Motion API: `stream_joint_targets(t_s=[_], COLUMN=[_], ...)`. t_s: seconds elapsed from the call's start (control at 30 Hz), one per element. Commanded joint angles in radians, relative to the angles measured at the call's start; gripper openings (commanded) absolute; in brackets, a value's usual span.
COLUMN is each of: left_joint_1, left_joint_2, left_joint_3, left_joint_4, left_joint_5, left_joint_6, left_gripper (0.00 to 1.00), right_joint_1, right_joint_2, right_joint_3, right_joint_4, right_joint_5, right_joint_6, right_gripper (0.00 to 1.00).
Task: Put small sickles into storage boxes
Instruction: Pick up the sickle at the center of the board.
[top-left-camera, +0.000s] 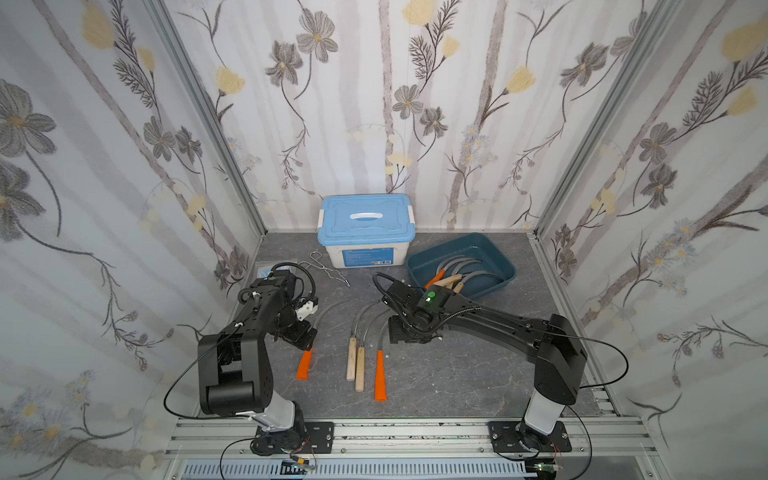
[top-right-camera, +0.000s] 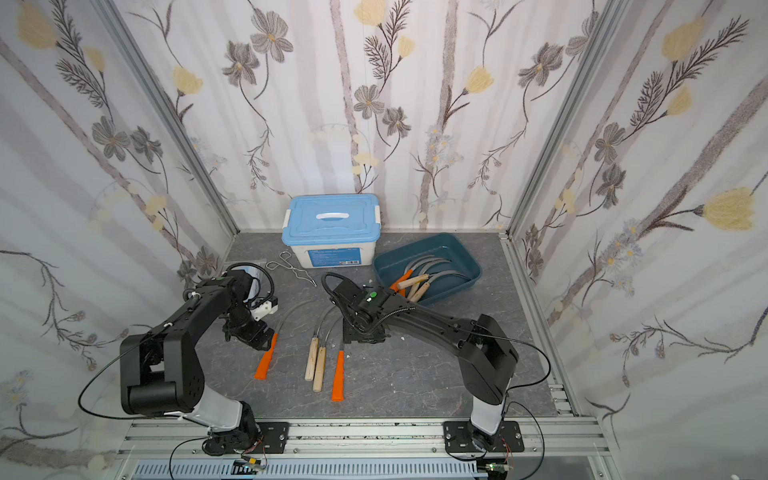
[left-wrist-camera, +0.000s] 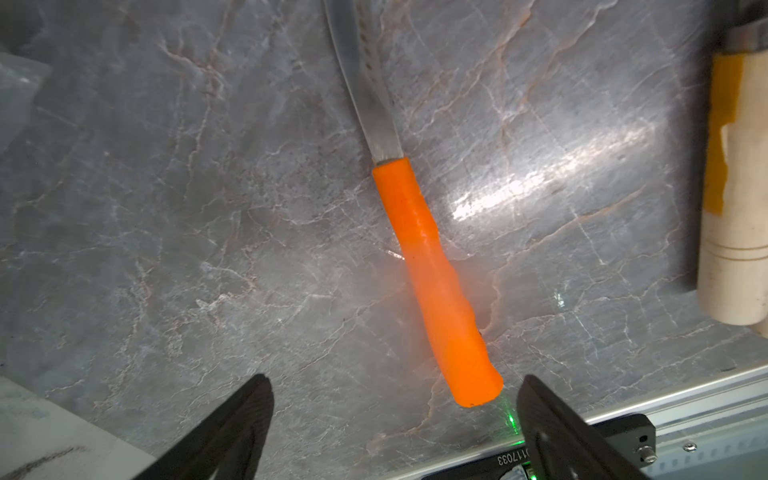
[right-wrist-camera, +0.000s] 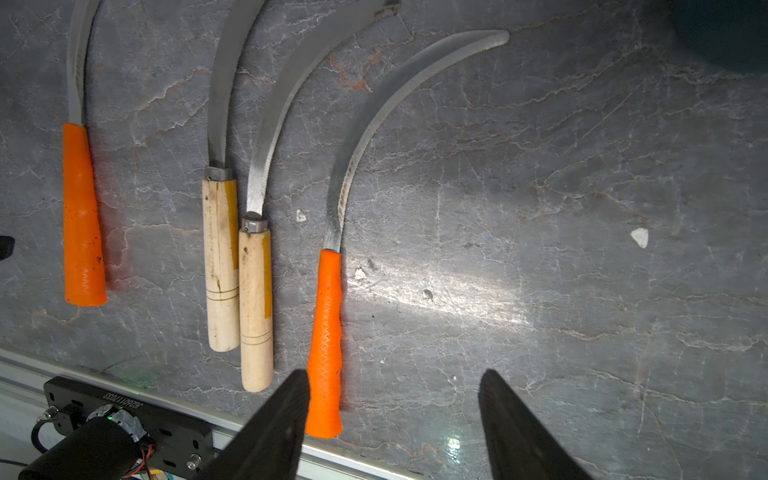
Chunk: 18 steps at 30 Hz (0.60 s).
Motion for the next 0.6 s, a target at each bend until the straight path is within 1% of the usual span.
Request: stream_joint_targets(t_s=[0.0,0.33,0.57], left_joint_1=[-0.002,-0.027,-0.052], left_joint_2=[0.039,0.109,0.148], left_joint_3=[0.006,0.02,-0.008], left_joint_4=[0.007,0.045,0.077], left_joint_5=[-0.015,-0.013,-0.031], left_joint_6=[-0.025,-0.068,-0.084], left_gripper=[0.94,0.94,0.92], right_joint_1=[0.001,-0.002,-0.01], right_joint_2=[-0.015,-0.019,-0.012], right_joint_3=[-0.016,-0.029,-0.025], right_joint_4=[0.037,0.032,0.026], right_joint_5=[0.021,0.023,0.018], right_joint_6=[0.03,0.029,0.024], right_gripper=[0.67,0.67,0.67])
